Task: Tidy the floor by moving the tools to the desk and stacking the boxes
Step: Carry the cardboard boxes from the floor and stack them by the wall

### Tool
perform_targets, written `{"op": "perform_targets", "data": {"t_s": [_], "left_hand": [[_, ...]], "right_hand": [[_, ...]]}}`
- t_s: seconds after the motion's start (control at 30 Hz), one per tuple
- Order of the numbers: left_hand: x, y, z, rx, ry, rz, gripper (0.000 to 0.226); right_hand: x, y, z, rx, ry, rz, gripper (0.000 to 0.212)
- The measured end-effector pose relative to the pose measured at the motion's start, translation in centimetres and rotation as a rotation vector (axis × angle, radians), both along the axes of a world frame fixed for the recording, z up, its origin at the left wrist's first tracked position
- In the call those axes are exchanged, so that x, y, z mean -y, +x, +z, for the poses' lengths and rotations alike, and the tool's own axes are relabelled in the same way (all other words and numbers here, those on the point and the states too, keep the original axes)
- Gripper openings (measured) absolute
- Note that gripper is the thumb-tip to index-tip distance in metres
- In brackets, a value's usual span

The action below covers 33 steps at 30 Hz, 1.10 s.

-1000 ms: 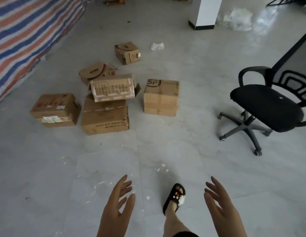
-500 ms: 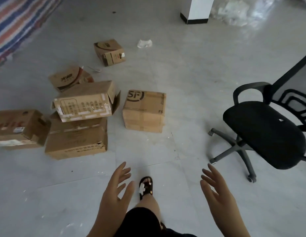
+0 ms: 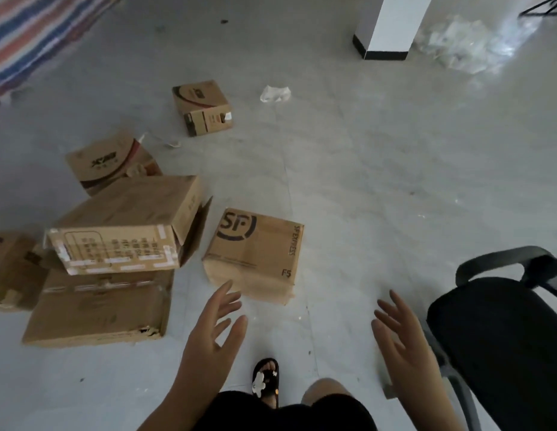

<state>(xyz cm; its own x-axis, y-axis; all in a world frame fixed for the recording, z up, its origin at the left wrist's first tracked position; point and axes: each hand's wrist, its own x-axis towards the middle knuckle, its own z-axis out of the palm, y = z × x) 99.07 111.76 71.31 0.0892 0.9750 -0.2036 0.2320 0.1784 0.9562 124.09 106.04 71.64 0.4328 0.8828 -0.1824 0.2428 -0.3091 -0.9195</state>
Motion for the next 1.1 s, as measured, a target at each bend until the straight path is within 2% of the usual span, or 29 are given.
{"op": "perform_targets", "data": {"t_s": [0.13,0.37,0.57,0.73,0.87,1.0,1.1], "left_hand": [[-5.2,1.4,-1.3,-0.017,-0.074,0.107,0.043],[-13.1,8.0,-6.1,-0.059,-0.218,0.442,0.045],[-22.5,16.9,-12.1,-0.062,-0.476,0.731,0.043],[-29.0,20.4,-21.0,-0.075,-0.651,0.843,0.047],[-31.2,21.6,-31.6,-0.029,-0.807,1.034,0.053],[-30.8,23.2,-42.6,0.171,-1.05,1.288,0.067],[-29.5,24.3,-48.8,0.35,-1.062,1.34,0.065]], "right_hand": [[-8.5,3.3,-0.7,-0.012,-0.076,0.121,0.055],[-26.0,10.4,-4.5,0.066,-0.198,0.449,0.05],[-42.4,16.3,-9.4,0.213,-0.376,0.809,0.048],[-52.2,16.6,-19.4,0.297,-0.47,0.933,0.052],[-56.3,15.6,-31.2,0.292,-0.568,0.93,0.05],[-58.9,14.9,-43.2,0.257,-0.661,0.868,0.054],[-59.9,13.8,-50.3,0.2,-0.691,0.894,0.061]]}}
